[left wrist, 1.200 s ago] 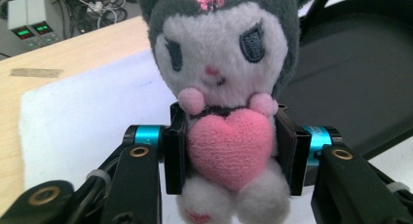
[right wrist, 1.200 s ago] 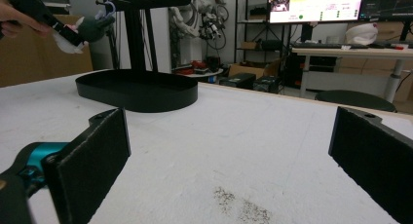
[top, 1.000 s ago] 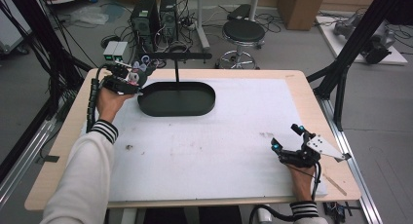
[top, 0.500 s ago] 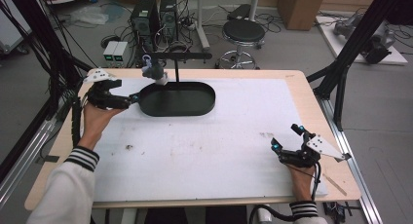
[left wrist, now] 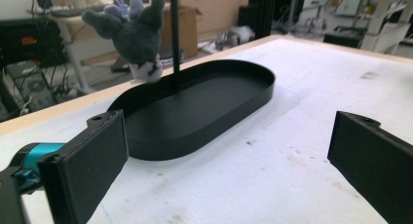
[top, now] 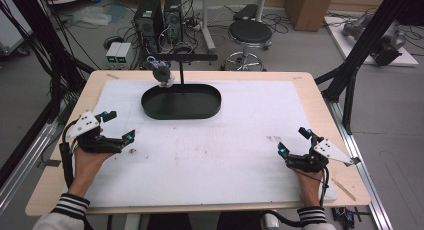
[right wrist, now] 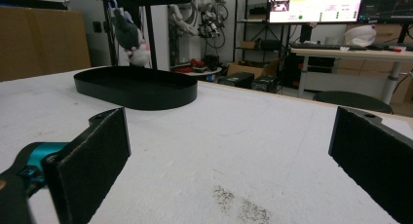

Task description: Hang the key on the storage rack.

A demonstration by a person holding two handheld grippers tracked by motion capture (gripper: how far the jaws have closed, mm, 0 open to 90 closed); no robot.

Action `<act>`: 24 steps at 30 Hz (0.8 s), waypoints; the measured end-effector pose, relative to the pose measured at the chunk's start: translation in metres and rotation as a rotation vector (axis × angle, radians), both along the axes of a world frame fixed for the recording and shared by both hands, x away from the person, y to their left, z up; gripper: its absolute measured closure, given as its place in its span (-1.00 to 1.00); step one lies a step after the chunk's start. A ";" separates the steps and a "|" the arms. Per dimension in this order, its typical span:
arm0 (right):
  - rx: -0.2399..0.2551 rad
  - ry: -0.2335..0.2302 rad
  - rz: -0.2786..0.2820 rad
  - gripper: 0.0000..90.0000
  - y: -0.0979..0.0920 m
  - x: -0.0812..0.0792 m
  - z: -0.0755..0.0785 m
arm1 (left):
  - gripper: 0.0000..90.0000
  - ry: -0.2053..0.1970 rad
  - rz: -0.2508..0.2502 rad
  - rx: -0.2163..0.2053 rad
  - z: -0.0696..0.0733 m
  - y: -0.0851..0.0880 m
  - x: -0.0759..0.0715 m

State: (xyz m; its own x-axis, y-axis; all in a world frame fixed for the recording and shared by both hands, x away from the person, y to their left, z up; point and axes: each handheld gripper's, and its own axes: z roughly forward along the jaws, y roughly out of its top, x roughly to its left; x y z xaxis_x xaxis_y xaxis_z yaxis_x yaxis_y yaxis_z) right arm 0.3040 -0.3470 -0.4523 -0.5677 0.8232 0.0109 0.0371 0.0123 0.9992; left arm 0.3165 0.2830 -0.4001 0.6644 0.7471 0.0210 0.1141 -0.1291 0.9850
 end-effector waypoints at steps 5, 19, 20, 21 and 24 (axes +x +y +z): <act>0.004 0.004 -0.002 -0.99 0.000 0.000 0.000 | -0.96 -0.046 0.012 -0.043 -0.013 0.005 -0.019; -0.001 0.000 -0.003 -0.99 -0.001 0.000 0.000 | -0.96 -0.099 0.055 -0.122 -0.052 0.010 -0.049; -0.001 0.000 -0.003 -0.99 -0.001 0.000 0.000 | -0.96 -0.099 0.055 -0.122 -0.052 0.010 -0.049; -0.001 -0.001 -0.002 -0.99 -0.001 0.000 0.000 | -0.96 -0.104 0.061 -0.133 -0.053 0.011 -0.049; -0.002 -0.002 -0.002 -0.99 -0.001 0.000 0.000 | -0.96 -0.095 0.076 -0.130 -0.052 0.010 -0.048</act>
State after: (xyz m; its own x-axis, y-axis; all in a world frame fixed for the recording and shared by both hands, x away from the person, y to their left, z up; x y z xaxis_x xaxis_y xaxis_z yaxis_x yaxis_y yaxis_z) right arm 0.3044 -0.3480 -0.4522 -0.5663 0.8241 0.0081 0.0349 0.0142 0.9993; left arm 0.2681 0.2929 -0.4525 0.6056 0.7956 -0.0192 0.0242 0.0057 0.9997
